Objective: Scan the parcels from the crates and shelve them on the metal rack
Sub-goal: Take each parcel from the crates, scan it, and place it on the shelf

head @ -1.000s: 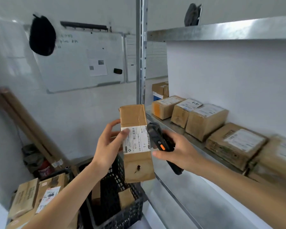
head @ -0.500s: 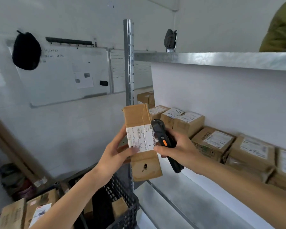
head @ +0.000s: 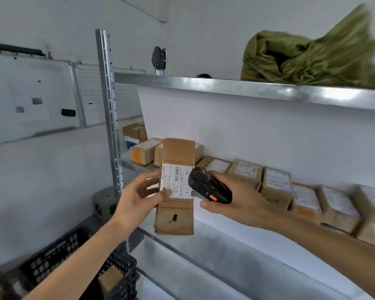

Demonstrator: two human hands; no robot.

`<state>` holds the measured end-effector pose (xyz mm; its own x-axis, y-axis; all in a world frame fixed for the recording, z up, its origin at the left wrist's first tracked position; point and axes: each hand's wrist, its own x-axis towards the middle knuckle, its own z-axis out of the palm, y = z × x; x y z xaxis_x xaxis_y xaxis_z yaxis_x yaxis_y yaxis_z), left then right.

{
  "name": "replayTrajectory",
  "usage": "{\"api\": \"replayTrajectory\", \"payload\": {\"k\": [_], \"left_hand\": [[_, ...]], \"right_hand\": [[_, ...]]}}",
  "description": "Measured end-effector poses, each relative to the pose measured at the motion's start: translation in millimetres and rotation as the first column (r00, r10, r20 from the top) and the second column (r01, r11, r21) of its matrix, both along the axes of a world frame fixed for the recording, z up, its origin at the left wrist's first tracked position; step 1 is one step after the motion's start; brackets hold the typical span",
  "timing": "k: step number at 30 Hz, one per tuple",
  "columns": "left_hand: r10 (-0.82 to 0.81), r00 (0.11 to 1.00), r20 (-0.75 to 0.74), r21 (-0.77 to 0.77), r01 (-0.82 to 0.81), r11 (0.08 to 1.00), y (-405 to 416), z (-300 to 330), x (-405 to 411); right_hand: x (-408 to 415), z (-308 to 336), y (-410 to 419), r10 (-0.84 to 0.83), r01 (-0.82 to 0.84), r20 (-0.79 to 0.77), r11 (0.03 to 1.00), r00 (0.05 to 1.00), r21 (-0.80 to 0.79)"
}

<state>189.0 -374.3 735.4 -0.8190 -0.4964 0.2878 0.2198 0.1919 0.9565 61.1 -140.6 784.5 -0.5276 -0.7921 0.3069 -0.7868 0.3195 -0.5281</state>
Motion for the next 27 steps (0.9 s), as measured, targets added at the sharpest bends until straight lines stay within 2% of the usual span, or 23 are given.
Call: {"api": "replayTrajectory", "payload": {"k": [3,6,9,13,19,23,25,27], "left_hand": [[-0.052,0.999,0.015,0.007,0.052,0.999,33,3,-16],[-0.143,0.989,0.045,0.098,0.138,0.986,71,4,-31],[-0.253,0.966,0.058,0.119,0.245,0.962,118,8,-45],[-0.384,0.920,0.072,0.068,0.380,0.923,179,24,-62],[-0.462,0.883,0.077,-0.027,0.465,0.885,278,46,-87],[-0.509,0.856,0.086,-0.098,0.516,0.851,350,52,-97],[-0.526,0.847,0.083,-0.125,0.532,0.837,386,54,-101],[-0.548,0.833,0.074,-0.146,0.553,0.820,422,55,-105]], "right_hand": [[-1,4,50,-0.084,0.091,-0.086,0.992,0.993,0.086],[4,7,97,-0.121,0.127,-0.073,0.988,0.990,0.092],[7,16,149,-0.233,0.253,-0.157,0.960,0.960,0.120],[11,29,224,-0.317,0.369,-0.247,0.907,0.916,0.204],[32,52,339,-0.402,0.514,-0.345,0.780,0.848,0.358],[46,63,417,-0.473,0.575,-0.335,0.736,0.815,0.358],[56,71,455,-0.466,0.589,-0.376,0.723,0.801,0.360],[67,78,488,-0.469,0.638,-0.449,0.666,0.761,0.387]]}}
